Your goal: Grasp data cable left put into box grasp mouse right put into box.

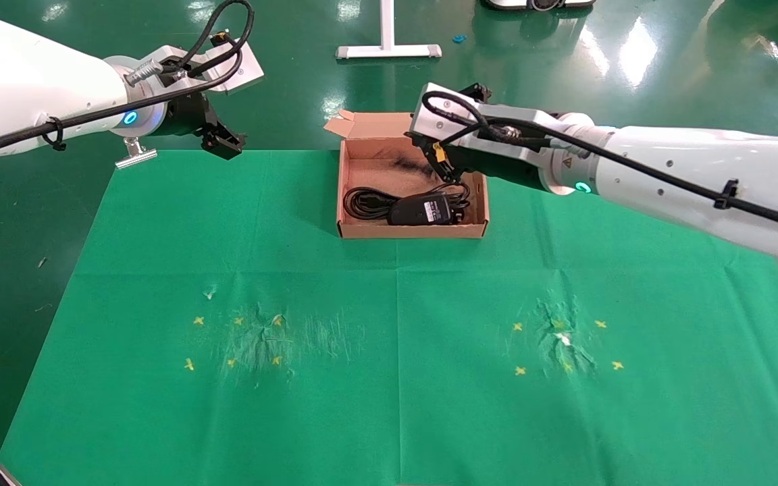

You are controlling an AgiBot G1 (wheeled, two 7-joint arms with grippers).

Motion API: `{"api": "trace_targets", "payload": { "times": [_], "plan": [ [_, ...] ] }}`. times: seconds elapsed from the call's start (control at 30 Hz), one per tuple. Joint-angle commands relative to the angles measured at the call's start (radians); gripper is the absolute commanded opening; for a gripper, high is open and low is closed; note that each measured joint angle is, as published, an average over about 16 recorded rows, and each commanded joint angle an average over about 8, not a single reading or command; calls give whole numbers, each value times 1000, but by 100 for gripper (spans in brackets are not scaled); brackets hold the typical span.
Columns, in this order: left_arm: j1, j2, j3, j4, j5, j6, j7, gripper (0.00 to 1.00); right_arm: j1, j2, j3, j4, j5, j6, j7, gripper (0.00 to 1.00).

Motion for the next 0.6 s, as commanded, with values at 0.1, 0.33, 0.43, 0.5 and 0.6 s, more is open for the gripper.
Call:
{"api": "trace_targets", "payload": {
  "times": [0.1,0.33,0.43,0.5,0.6],
  "plan": [
    [0,1,0,1,-1,0,0,100,5,1,1,-1,6,-7,0,100],
    [0,1,0,2,-2,0,0,100,-6,21,13,4,56,-36,-2,100],
    [0,1,0,2,-2,0,0,100,-23,45,27,10,110,-66,-6,100],
    [0,1,0,2,-2,0,0,100,-36,62,36,14,151,-89,-8,100],
    [0,1,0,2,-2,0,0,100,-55,89,51,21,212,-122,-12,100]
  ]
}}
